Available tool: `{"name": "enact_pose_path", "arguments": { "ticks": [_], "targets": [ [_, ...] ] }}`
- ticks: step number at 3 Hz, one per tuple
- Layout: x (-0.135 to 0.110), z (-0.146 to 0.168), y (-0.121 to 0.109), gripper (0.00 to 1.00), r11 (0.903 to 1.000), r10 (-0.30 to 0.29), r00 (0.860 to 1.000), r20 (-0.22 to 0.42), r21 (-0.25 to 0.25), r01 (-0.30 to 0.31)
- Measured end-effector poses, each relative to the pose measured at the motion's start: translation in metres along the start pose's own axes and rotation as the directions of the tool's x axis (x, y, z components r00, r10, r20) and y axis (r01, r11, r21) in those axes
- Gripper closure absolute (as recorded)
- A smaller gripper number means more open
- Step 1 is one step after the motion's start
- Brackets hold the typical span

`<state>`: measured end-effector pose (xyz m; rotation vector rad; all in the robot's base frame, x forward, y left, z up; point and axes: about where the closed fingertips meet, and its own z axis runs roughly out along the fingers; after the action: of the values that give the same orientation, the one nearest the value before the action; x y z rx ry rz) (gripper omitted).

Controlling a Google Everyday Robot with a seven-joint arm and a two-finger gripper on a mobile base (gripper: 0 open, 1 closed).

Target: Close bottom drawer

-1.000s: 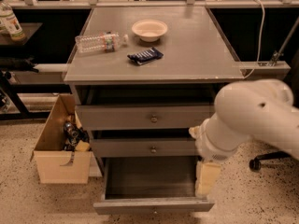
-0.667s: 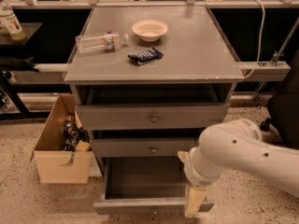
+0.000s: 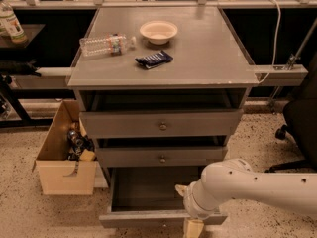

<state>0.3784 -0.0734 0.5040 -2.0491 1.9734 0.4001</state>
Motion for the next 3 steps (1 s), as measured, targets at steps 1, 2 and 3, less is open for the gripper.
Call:
{"name": "enact_pose_path", "arguments": {
  "ticks": [1, 2, 3],
  "targets": [
    [0.0, 0.0, 0.0, 0.0, 1.0, 0.0, 1.0, 0.0, 0.0, 0.0],
    [0.022, 0.049, -0.01, 0.0, 0.999, -0.039, 0.999, 0.026, -0.022, 0.039],
    [0.048, 0.102, -0.015, 0.0, 0.9957, -0.081, 0.994, 0.067, -0.041, 0.084]
  ]
}}
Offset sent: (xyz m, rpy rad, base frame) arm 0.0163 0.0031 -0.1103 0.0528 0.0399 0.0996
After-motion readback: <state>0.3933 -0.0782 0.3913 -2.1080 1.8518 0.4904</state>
